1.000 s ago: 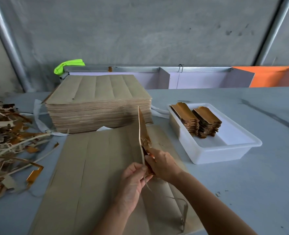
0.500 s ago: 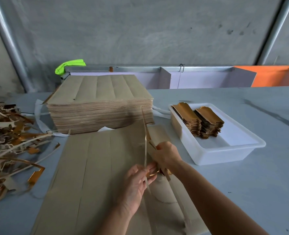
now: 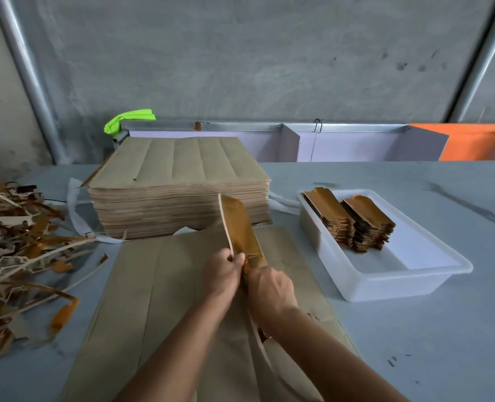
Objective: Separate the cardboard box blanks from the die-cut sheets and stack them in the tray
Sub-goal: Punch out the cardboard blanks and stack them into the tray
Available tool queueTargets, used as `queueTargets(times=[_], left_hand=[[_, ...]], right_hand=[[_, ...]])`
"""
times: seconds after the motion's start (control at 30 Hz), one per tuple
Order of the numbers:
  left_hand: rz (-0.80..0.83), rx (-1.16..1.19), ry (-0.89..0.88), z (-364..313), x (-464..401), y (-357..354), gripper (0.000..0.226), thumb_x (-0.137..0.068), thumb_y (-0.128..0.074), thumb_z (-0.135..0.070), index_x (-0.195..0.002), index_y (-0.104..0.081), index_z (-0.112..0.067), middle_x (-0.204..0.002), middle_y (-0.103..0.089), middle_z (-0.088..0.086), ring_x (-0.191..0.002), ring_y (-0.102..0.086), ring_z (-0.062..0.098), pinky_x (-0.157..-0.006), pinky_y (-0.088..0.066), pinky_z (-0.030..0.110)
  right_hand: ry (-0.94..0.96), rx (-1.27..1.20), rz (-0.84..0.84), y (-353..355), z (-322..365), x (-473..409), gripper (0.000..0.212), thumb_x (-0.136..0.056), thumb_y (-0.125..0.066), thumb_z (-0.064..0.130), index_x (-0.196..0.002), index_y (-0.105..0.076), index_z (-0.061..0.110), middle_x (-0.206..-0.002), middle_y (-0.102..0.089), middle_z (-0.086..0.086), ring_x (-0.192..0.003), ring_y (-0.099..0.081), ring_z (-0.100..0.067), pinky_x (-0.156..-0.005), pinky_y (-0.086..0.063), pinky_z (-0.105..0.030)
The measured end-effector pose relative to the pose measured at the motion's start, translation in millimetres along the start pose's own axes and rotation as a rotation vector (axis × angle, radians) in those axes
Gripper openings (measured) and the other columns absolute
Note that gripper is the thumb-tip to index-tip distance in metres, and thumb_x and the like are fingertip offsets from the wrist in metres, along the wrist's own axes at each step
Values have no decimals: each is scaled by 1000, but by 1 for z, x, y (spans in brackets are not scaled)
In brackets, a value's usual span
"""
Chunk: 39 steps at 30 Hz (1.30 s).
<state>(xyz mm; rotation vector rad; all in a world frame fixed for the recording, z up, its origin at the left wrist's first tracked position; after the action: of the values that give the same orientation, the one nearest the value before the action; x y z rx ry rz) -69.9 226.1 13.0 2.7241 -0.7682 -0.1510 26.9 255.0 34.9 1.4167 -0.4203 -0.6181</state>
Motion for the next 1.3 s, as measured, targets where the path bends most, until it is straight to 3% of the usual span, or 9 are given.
queueTargets(times=[0.1, 0.3, 0.47, 0.67, 0.77, 0.93, 1.03, 1.17, 1.3], left_hand=[[-87, -66, -23, 10, -6, 0, 37, -95, -51, -22, -61, -46, -11, -62, -53, 14, -64, -52, 28, -61, -41, 36], [-210, 484, 235, 29, -3, 15, 31, -100, -43, -16, -71, -53, -11, -56, -50, 7, -31, -39, 8, -32, -27, 13], [-38, 553, 43, 6, 3, 22, 23, -99, -45, -16, -78, -55, -15, -63, -53, 3, -30, -33, 1, -32, -18, 12], [11, 245, -169, -5, 8, 30, 28, -98, -47, -15, -73, -57, -12, -50, -39, -4, -45, -33, 7, -40, -28, 12], [22, 172, -212, -5, 8, 38, 29, -98, -47, -15, -72, -59, -14, -55, -42, 1, -42, -37, 3, -40, -29, 10], [177, 276, -281, -23, 16, 29, 26, -96, -48, -5, -77, -64, 2, -95, -58, -2, -64, -53, -6, -52, -40, 10], [291, 309, -284, -32, 21, 22, 27, -96, -49, -6, -74, -64, -1, -99, -64, -4, -73, -57, -2, -66, -48, 17], [336, 376, -241, -42, 27, 17, 30, -95, -45, 0, -70, -62, -3, -84, -67, -3, -78, -61, 7, -76, -52, 25], [322, 381, -197, -41, 24, 21, 28, -89, -52, -8, -62, -60, -9, -78, -64, 8, -82, -61, 19, -79, -51, 32]], right_hand=[[-75, -92, -34, -1, -5, 0, 21, -98, -42, 14, -105, -61, 9, -103, -66, -9, -93, -65, -24, -75, -51, -31], [-392, -421, -172, 12, -53, 6, 22, -90, -49, 9, -102, -66, 3, -96, -66, -14, -87, -62, -28, -68, -45, -28], [-543, -567, -309, 31, -83, 10, 20, -89, -45, -1, -93, -65, -4, -86, -64, -17, -76, -59, -29, -61, -46, -30], [-532, -767, -554, 57, -100, 10, 16, -81, -38, -7, -79, -52, 0, -69, -50, -6, -70, -51, -29, -58, -46, -35], [-512, -778, -582, 58, -105, 9, 20, -89, -36, -3, -97, -53, 2, -76, -50, -4, -63, -44, -17, -46, -32, -22], [-155, -454, -683, 73, -67, -1, 67, -87, -40, -7, -146, -28, 23, -83, -52, -8, -65, -48, -28, -58, -38, -32], [-29, -246, -507, 68, -41, -24, 37, -95, -43, 6, -129, -48, 21, -103, -65, -7, -78, -59, -28, -62, -44, -31], [27, -676, -302, 57, -28, -32, 20, -94, -45, 14, -93, -65, 13, -90, -70, -4, -79, -63, -24, -72, -50, -29], [-19, -949, -204, 46, -31, -31, 21, -90, -56, 26, -69, -56, 25, -69, -60, 8, -64, -56, -9, -56, -43, -18]])
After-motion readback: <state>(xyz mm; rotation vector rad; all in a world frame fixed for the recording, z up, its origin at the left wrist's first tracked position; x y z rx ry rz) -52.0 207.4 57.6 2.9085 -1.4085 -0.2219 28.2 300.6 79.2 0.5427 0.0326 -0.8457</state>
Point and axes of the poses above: each hand's wrist, its own x-axis away from the middle knuckle, its own y-axis out of the back of the hand, z = x × y, the point moved 5 cm from there along -x, towards the middle knuckle
